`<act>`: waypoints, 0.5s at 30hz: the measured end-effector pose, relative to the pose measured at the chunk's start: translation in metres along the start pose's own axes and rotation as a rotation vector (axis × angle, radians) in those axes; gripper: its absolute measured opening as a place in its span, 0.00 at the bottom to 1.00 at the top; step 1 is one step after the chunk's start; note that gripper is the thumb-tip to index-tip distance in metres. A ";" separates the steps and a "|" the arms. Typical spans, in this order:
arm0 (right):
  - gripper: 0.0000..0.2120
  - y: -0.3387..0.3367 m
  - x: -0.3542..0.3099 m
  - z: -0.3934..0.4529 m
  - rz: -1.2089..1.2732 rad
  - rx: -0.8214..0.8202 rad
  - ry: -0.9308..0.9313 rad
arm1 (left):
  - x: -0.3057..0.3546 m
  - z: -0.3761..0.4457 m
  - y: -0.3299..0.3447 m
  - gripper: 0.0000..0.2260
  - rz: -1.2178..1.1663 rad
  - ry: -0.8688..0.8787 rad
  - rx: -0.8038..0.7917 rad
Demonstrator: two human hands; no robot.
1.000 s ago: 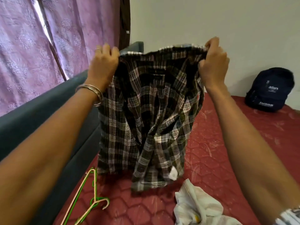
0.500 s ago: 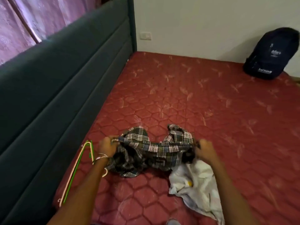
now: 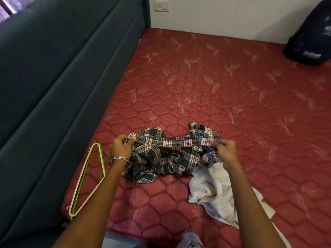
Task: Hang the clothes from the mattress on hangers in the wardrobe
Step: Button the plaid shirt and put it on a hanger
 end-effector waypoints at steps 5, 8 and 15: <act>0.09 0.020 -0.084 0.026 0.350 -0.223 -0.037 | 0.058 0.041 0.005 0.05 -0.323 0.059 0.037; 0.06 0.035 -0.133 0.066 0.494 -0.202 -0.125 | 0.100 0.089 0.004 0.05 -0.463 0.084 0.087; 0.27 0.092 -0.159 0.154 0.551 -0.201 -0.205 | 0.121 0.181 0.044 0.26 -0.400 0.147 -0.216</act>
Point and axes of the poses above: each hand's wrist, its own z-axis towards the middle knuckle, its own y-axis out of the palm, x = y × z, the point moved 1 cm from there along z, towards the middle knuckle, and after that the axes turned 5 degrees about -y, right-handed, at the moved point
